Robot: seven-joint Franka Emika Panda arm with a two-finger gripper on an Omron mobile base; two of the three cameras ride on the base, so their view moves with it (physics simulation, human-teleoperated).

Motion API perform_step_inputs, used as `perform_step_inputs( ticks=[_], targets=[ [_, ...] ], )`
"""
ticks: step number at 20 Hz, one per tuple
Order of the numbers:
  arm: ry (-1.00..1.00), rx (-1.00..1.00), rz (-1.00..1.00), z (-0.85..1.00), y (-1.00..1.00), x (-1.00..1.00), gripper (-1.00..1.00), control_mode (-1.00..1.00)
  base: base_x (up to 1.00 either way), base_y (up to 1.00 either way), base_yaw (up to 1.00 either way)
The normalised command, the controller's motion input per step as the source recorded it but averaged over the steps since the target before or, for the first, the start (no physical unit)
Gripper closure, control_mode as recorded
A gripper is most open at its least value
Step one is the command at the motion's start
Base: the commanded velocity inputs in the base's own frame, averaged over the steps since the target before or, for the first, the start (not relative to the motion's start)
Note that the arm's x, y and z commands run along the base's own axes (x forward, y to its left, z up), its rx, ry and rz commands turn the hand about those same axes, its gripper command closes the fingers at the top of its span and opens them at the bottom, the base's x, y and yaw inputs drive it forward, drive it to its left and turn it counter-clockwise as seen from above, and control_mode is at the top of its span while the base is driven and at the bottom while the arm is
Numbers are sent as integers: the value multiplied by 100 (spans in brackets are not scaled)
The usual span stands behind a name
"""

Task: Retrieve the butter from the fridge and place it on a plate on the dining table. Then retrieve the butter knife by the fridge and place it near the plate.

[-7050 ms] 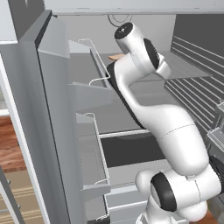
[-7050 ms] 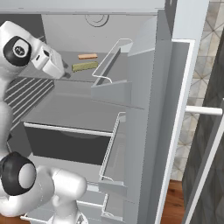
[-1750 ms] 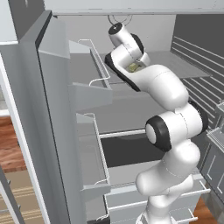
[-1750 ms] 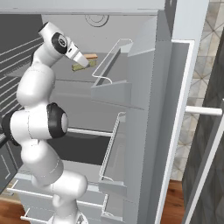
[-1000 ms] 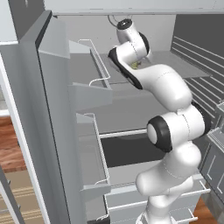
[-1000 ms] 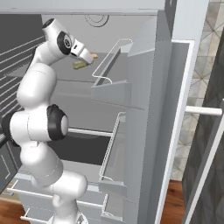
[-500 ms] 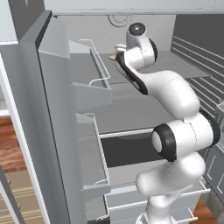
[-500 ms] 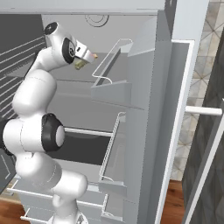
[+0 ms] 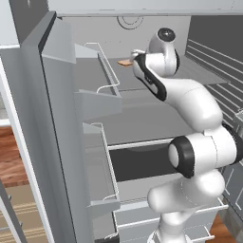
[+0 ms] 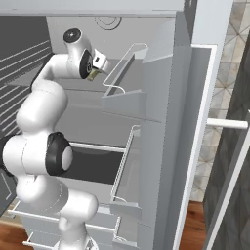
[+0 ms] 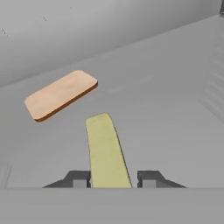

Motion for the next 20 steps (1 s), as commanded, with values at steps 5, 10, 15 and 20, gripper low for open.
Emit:
perform_step_inputs(
  ticks=[5,10,15,20],
  targets=[
    [2,0,13,1,0,0,100,-100,0,0,0],
    [-3,0,9,0,0,-29,100,-100,0,0,0],
    [-6,-1,0,2,0,-62,100,-100,0,0,0],
    [-6,-3,3,3,0,-69,100,-100,0,0,0]
  ],
)
